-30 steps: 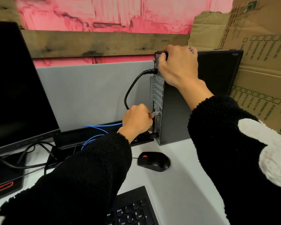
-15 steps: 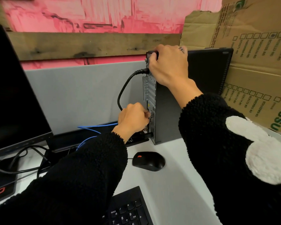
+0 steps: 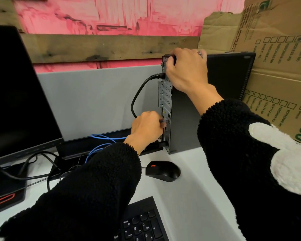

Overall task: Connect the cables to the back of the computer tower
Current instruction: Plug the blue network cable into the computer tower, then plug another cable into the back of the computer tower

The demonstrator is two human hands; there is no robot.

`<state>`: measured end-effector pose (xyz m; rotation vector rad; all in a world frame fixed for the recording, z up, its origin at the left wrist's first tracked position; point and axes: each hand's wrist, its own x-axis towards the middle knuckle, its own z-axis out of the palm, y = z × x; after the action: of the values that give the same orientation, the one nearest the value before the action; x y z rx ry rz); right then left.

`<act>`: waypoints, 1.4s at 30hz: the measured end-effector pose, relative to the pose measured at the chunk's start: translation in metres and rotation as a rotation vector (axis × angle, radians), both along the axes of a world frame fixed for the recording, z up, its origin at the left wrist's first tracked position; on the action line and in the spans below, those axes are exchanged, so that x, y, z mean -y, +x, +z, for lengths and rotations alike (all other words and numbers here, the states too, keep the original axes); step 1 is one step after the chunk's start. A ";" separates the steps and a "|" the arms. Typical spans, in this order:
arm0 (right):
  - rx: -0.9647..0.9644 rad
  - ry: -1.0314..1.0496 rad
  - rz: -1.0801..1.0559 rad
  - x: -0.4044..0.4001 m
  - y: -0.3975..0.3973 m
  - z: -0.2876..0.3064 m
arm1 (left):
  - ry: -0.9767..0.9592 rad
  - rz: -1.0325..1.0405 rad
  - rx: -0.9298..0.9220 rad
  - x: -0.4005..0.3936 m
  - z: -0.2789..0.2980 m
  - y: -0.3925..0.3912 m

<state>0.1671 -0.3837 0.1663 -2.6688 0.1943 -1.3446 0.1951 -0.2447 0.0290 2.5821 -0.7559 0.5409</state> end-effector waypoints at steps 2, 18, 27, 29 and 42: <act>-0.007 0.017 0.026 0.000 -0.001 -0.001 | -0.053 0.017 0.031 -0.006 0.000 -0.005; -0.096 0.074 0.396 -0.082 -0.064 -0.113 | 0.006 0.145 -0.321 -0.125 0.004 -0.028; -0.736 0.164 0.593 -0.134 -0.085 -0.184 | -0.192 0.309 -0.113 -0.220 -0.033 -0.052; -0.798 0.152 0.632 -0.148 -0.083 -0.185 | -0.051 0.324 -0.298 -0.230 -0.036 -0.058; -0.899 -0.202 0.538 -0.190 -0.087 -0.189 | 0.107 0.221 -0.532 -0.260 -0.046 -0.069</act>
<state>0.0800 -0.1933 -0.0229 -2.9607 -0.5552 0.0237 0.1264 0.0149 -0.0168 2.7360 -0.3279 -0.1394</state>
